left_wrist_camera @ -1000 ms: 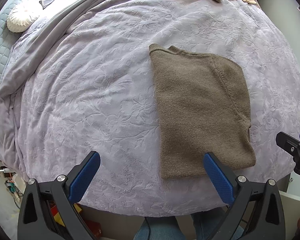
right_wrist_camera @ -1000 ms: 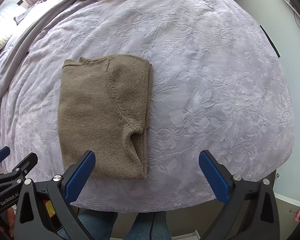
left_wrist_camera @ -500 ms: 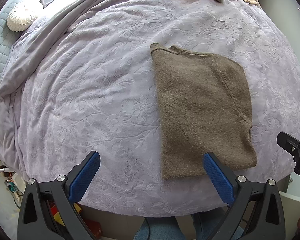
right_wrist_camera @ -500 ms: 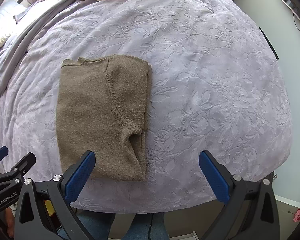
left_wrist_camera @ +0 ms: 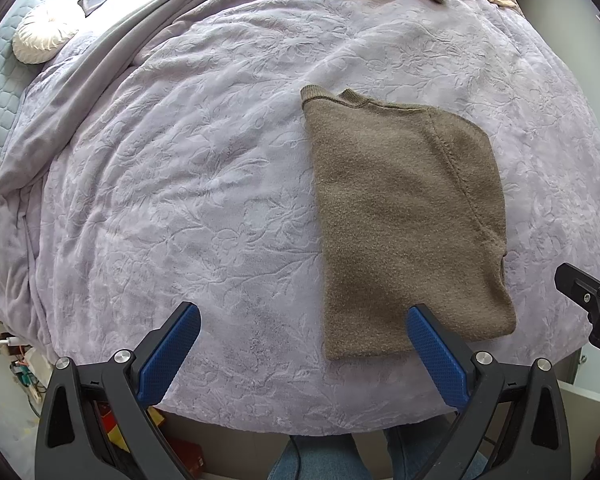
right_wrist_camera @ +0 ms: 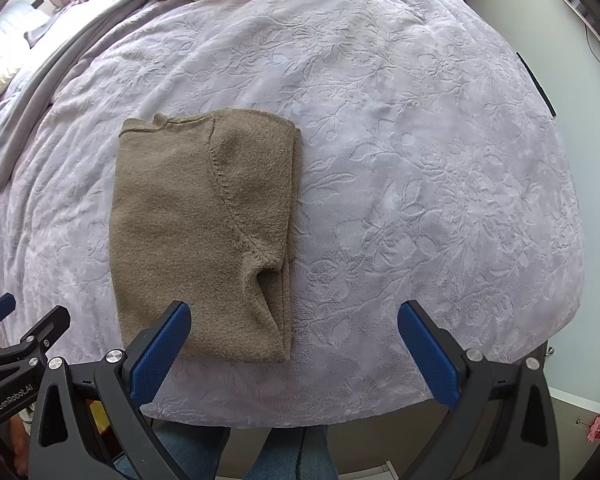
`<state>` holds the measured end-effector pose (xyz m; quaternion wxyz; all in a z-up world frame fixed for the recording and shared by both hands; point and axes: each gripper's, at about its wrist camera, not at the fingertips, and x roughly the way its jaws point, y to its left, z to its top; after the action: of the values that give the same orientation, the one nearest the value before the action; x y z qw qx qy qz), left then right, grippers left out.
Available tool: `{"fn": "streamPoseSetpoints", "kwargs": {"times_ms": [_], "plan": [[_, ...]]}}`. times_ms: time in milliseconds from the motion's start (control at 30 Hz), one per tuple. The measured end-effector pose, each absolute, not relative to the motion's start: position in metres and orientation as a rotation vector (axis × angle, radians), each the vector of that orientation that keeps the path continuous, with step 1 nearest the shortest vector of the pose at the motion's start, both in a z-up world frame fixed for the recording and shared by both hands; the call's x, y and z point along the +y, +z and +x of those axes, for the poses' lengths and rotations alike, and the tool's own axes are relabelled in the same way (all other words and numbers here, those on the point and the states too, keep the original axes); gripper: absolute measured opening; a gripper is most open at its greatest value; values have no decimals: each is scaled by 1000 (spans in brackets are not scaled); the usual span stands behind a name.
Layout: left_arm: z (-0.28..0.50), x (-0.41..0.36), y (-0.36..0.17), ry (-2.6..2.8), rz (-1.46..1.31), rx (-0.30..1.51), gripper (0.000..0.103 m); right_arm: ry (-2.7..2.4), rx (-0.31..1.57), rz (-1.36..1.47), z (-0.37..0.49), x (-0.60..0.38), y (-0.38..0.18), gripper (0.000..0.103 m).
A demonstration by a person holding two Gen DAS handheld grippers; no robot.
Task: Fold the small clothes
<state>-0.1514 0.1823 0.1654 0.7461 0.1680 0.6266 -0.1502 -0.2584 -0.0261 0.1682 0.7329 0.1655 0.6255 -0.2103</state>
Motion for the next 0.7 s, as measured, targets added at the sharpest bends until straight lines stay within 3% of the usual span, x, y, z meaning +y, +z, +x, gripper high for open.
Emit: {"fn": "streamPoseSetpoints", "kwargs": {"times_ms": [700], "plan": [[-152, 183, 165, -332, 368, 1374, 103, -465, 1378, 357, -256, -28, 166, 103]]}}
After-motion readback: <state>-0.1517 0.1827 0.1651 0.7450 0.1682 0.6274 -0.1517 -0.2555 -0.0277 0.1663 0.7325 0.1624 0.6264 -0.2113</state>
